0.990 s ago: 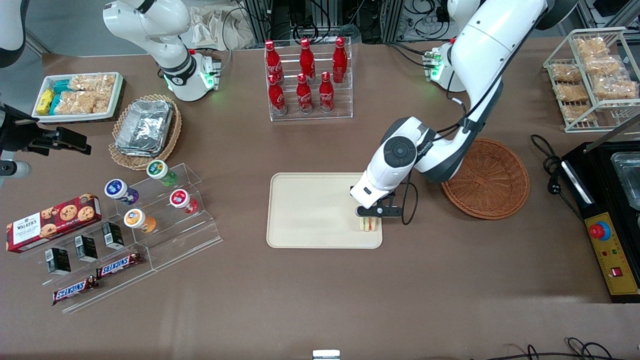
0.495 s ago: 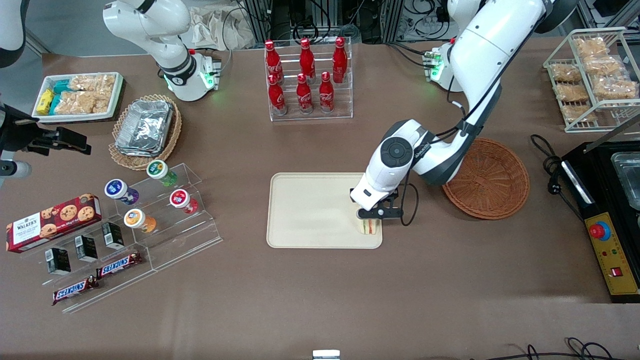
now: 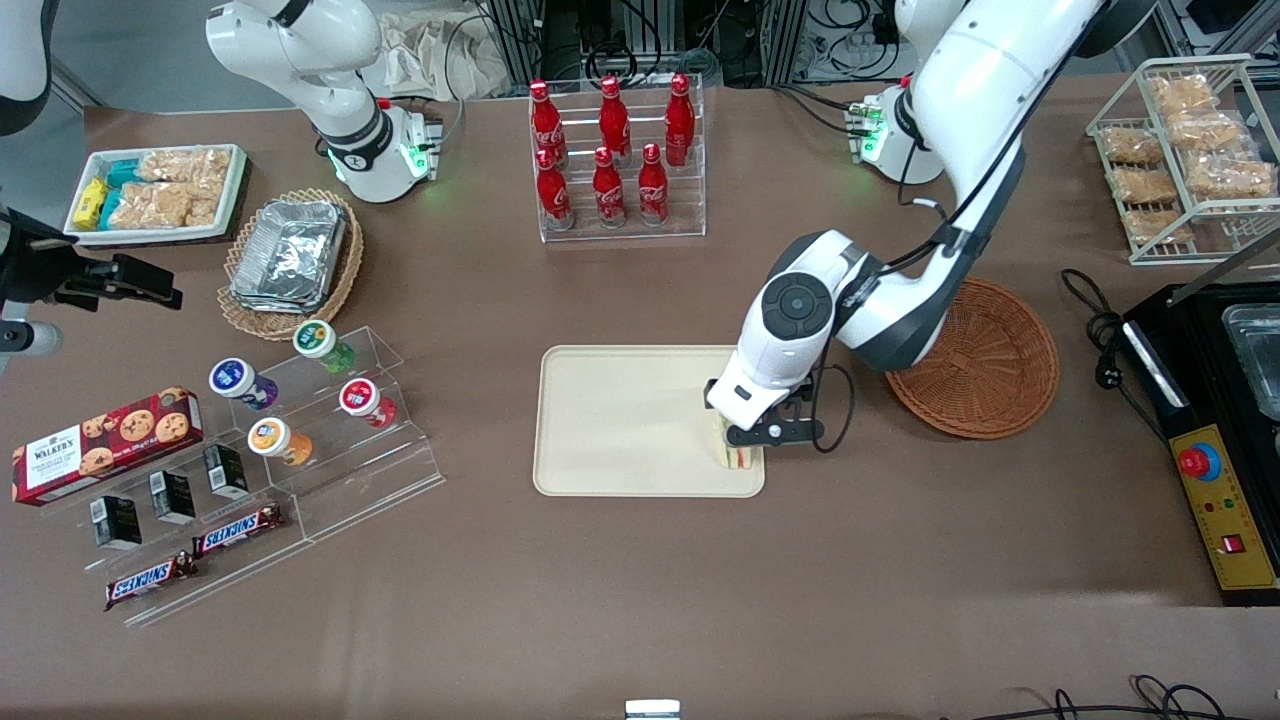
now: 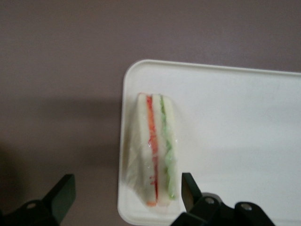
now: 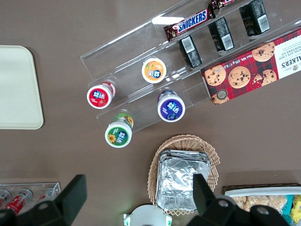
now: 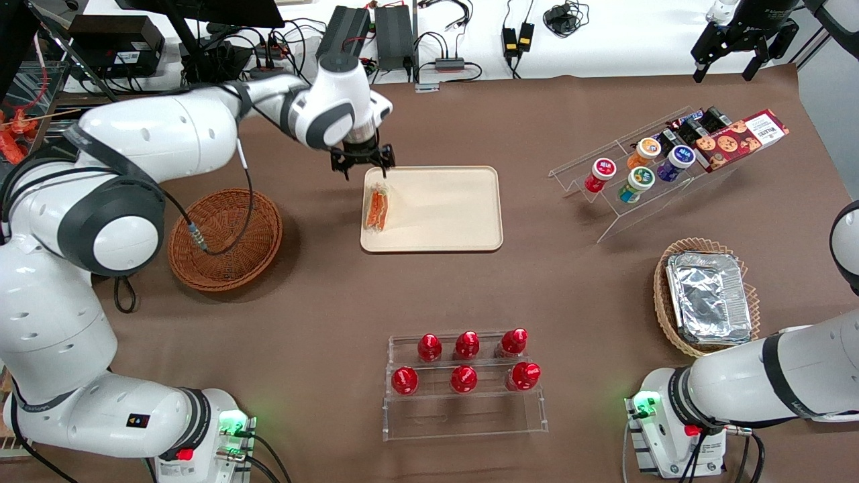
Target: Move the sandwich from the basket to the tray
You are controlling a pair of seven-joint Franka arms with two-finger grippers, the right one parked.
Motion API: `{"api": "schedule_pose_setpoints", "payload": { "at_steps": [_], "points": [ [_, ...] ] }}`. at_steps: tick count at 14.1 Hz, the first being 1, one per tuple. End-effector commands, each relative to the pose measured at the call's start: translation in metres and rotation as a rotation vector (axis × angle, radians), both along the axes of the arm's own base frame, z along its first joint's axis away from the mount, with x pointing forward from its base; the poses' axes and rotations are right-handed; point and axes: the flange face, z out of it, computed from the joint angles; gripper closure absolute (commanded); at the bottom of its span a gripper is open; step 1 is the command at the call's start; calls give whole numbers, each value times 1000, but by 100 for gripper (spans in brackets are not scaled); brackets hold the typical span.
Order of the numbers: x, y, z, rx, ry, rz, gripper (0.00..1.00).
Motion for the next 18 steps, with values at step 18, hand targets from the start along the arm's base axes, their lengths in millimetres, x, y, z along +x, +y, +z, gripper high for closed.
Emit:
{"api": "schedule_pose_setpoints", "payload": {
  "at_steps": [18],
  "points": [
    [14,350,238,0,17,-262,0]
  ]
}}
